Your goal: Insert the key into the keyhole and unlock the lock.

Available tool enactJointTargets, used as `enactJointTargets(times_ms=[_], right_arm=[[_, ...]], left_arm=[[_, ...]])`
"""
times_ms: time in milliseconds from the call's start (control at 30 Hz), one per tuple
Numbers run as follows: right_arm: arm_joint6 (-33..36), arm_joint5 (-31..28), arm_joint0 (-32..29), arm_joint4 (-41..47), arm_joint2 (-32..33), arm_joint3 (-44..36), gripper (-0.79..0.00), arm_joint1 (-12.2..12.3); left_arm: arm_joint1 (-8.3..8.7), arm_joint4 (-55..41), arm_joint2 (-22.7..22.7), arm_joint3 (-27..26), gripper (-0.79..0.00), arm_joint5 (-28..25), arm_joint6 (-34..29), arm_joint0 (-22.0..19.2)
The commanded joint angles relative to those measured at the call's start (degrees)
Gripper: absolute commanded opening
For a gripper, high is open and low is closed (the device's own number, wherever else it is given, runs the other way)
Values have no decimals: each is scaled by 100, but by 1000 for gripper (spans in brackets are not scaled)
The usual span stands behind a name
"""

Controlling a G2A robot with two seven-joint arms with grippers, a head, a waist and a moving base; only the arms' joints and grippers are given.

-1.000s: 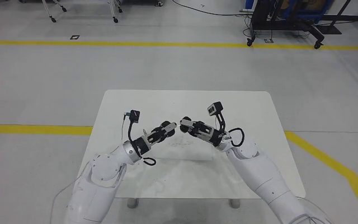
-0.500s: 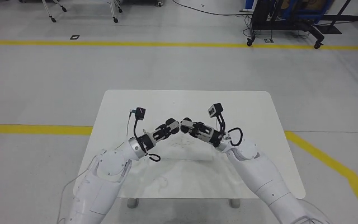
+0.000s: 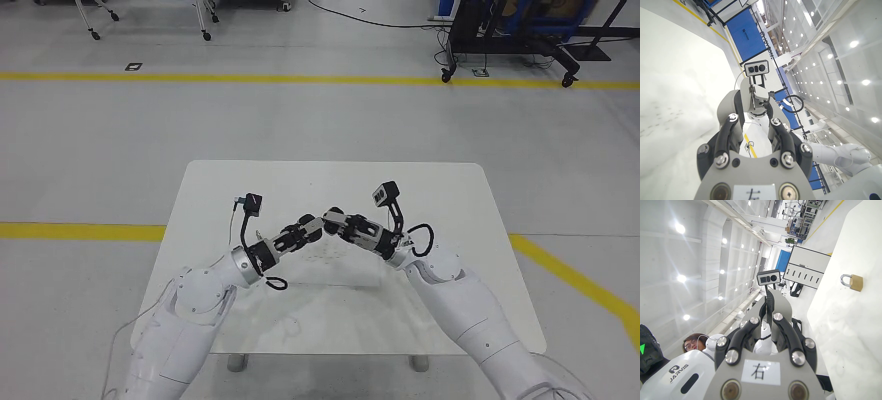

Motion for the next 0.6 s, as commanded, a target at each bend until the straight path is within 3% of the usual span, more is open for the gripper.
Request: enactJointTargets(times_ms=[0, 67, 367, 400, 433, 567], right_arm=[[2, 15, 10, 5, -5, 10, -785, -6], [13, 19, 18, 12, -5, 18, -785, -12], [30, 17, 22, -38, 0, 45, -785, -29], [40, 29, 27, -43, 4, 41, -219, -28], [40, 29, 27, -43, 4, 41, 0, -28], [40, 29, 27, -43, 4, 41, 0, -28]], left_arm=[[0, 9, 15, 33, -696, 14, 19, -28], [-2, -28, 19, 43, -785, 17, 62, -39], [21, -23, 10, 60, -785, 57, 27, -23], [25, 5, 8, 53, -785, 69, 32, -23], [27, 27, 2, 44, -785, 79, 50, -21], [41, 75, -98, -84, -785, 99, 261, 20]])
